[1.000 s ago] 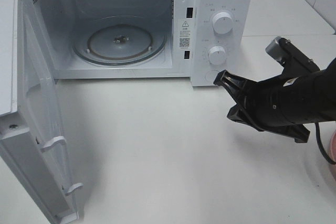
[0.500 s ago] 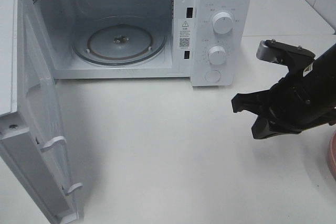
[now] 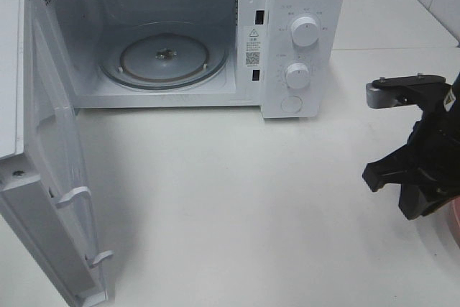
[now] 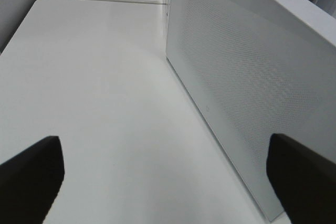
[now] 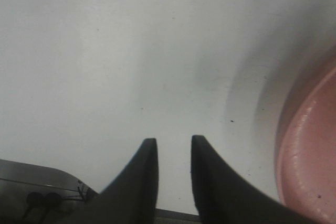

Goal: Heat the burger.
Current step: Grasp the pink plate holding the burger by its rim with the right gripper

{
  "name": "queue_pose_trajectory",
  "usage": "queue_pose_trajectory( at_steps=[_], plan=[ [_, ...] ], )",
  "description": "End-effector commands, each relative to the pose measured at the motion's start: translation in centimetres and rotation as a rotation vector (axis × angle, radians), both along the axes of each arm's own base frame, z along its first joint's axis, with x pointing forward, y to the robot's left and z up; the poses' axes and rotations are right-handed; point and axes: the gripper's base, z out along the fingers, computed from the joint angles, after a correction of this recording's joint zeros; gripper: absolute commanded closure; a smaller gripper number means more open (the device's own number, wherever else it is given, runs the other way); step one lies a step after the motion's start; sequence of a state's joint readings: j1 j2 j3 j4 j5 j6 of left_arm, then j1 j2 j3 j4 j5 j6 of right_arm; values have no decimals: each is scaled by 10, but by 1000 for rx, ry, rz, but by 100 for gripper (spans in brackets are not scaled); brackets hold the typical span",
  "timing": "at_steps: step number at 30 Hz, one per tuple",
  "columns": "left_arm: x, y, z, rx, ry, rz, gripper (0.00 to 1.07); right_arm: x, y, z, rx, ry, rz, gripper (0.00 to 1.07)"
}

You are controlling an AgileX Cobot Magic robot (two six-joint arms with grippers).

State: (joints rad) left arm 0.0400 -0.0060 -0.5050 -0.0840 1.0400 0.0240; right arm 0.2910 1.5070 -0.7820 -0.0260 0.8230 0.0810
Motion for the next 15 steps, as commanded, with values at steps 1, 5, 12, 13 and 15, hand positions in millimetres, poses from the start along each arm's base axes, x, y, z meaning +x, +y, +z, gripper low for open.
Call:
queue_pose_trajectory(
  at_steps=[1,5,12,13,15],
  plan=[
    [-3,-1,0,-3,-21,-1,9,0,-11,12,-21,-43,-16,57],
    [-3,-1,0,-3,-21,-1,9,-2,-30,23,-81,-91,-25,12],
    [-3,-1,0,-3,-21,-1,9,-10,-41,13,-90,-62,-61,8],
    [-3,-1,0,-3,-21,-1,9,-11,-42,10,-89,-70,-63,9],
    [-3,-1,0,-3,-21,-1,9,-11,-42,9,-93,-74,-59,9]
  ],
)
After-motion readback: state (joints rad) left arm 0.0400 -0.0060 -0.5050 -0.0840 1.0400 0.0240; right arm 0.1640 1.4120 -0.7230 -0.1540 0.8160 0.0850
